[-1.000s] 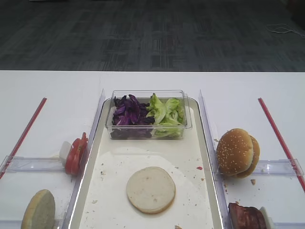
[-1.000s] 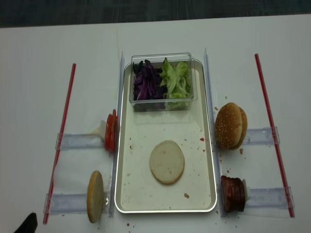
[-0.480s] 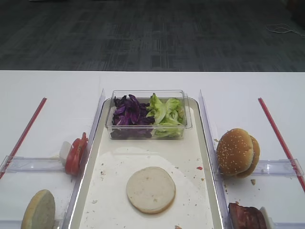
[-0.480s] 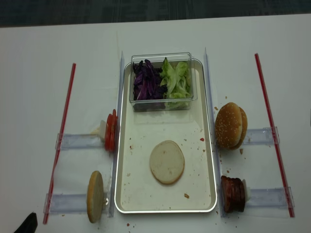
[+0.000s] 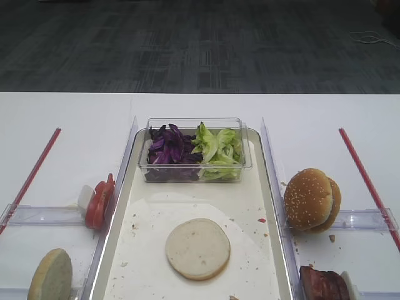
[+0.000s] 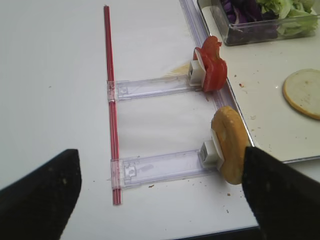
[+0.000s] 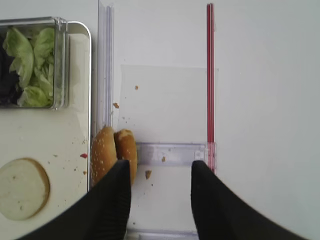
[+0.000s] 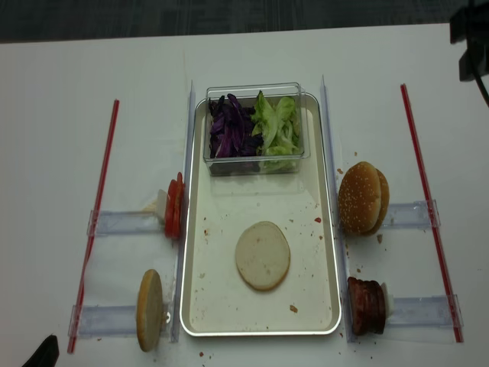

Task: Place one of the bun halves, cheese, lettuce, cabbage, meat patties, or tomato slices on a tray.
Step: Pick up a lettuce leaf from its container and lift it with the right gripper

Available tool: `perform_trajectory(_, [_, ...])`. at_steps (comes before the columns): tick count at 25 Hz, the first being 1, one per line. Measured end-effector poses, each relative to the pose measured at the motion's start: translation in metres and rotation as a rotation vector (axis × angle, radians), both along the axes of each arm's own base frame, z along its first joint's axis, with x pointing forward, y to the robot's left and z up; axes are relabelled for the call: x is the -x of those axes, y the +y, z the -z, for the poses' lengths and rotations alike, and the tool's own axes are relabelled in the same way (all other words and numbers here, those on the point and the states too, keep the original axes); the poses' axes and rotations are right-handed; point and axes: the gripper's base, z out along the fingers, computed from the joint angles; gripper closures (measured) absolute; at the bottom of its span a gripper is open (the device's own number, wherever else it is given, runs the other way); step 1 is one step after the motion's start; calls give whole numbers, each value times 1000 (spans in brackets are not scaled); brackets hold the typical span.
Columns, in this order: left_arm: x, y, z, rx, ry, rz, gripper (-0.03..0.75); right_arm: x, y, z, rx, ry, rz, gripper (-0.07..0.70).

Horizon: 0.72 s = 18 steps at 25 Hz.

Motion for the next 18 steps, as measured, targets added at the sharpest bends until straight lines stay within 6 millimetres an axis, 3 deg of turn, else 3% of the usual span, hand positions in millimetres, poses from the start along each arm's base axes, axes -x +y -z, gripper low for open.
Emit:
perform_trajectory(8, [0, 0, 0, 0, 0, 0, 98, -70, 1, 0, 5, 3, -10, 315])
perform_trajectory(18, [0, 0, 0, 0, 0, 0, 98, -137, 5, 36, -17, 83, -22, 315])
